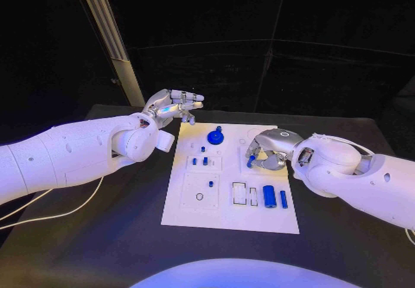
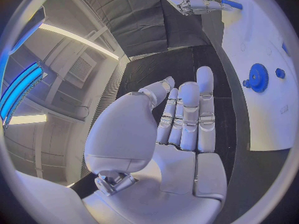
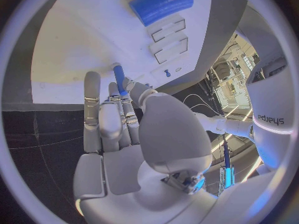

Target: Assemble the parts on the task board

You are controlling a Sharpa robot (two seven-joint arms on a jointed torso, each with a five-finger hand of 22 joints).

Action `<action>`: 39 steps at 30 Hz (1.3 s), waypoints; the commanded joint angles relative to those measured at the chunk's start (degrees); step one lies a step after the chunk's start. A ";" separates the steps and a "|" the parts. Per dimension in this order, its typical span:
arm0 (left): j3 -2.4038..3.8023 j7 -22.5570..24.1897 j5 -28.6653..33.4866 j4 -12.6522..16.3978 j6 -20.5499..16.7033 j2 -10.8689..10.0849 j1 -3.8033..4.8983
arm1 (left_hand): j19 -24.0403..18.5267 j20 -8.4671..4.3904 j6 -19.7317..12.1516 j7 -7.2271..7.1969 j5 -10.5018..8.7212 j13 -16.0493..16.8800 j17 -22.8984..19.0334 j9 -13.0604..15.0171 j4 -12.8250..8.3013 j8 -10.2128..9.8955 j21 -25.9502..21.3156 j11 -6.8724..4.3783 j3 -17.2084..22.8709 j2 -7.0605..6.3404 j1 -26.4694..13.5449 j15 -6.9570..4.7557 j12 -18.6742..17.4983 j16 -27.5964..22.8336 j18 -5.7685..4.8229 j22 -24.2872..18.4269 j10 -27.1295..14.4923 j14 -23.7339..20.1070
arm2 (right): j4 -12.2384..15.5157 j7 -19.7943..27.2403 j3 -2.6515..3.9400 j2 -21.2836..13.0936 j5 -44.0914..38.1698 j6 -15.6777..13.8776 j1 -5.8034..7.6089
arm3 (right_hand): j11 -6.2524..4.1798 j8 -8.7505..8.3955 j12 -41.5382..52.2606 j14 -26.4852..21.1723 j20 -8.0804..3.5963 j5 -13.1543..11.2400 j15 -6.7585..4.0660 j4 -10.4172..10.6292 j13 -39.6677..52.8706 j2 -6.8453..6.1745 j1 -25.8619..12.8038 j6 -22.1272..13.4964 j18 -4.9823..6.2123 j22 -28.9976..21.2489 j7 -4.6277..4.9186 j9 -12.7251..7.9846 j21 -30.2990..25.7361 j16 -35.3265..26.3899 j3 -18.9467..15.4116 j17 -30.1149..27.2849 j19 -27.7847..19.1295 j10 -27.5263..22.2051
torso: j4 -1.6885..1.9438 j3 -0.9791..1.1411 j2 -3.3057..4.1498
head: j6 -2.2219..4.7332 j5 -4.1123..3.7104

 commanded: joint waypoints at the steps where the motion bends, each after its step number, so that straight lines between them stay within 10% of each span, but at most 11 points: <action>1: 0.02 0.37 0.07 -0.07 0.69 -0.03 0.09 | -0.35 0.10 -0.43 0.17 0.18 -0.10 -0.09 -0.06 -0.13 -0.12 -0.19 0.37 -0.37 0.10 0.10 0.09 0.21 -0.32 0.36 -0.08 -0.07 -0.38 | 1.60 1.78 0.07 -1.06 2.91 -4.84 0.16 | 0.15 0.14 -0.22 0.95 -0.18 -0.29 -0.53 -0.04 0.08 -0.28 0.23 0.52 -0.08 0.07 0.00 0.06 0.23 0.33 0.27 0.06 0.19 0.41 | -0.01 -0.01 -0.02 | 0.14 -0.09; 15: 0.01 0.37 0.07 -0.25 0.72 0.27 0.07 | -0.33 0.12 -0.45 0.19 0.18 -0.12 -0.12 -0.04 -0.11 -0.11 -0.29 0.38 -0.43 0.18 0.12 0.11 0.31 -0.30 0.36 -0.16 0.01 -0.39 | 8.23 8.13 0.66 -2.16 10.54 -8.04 0.21 | 0.29 -0.06 -0.83 0.94 -0.11 0.65 -0.50 -0.15 0.05 -0.54 0.03 0.69 -0.10 0.25 0.18 -0.03 0.57 0.59 0.95 0.32 0.17 0.56 | 0.07 -0.03 0.11 | 0.08 0.20; 30: 0.01 0.34 0.07 -0.37 0.87 1.17 0.08 | -0.33 0.12 -0.45 0.19 0.18 -0.12 -0.12 -0.04 -0.11 -0.11 -0.29 0.38 -0.43 0.18 0.12 0.11 0.31 -0.30 0.36 -0.16 0.01 -0.39 | 5.73 11.56 0.20 7.26 7.71 -6.64 -3.87 | 0.36 -0.25 -1.16 0.90 -0.06 1.15 -0.45 -0.15 0.03 -0.59 -0.07 0.52 -0.10 0.31 0.24 -0.11 0.67 0.60 1.18 0.25 0.10 0.45 | 0.09 0.02 0.23 | -0.14 1.43; 39: 0.01 0.34 0.07 -0.48 0.98 1.44 0.08 | -0.33 0.12 -0.45 0.19 0.18 -0.12 -0.12 -0.04 -0.11 -0.11 -0.29 0.38 -0.43 0.18 0.12 0.11 0.31 -0.30 0.36 -0.16 0.01 -0.39 | 3.59 10.06 -1.32 9.58 4.35 -4.49 -4.82 | 0.36 -0.27 -1.19 0.89 -0.06 1.19 -0.44 -0.16 0.03 -0.60 -0.07 0.52 -0.10 0.31 0.25 -0.11 0.68 0.59 1.21 0.21 0.10 0.45 | 0.12 0.06 0.13 | -0.43 1.86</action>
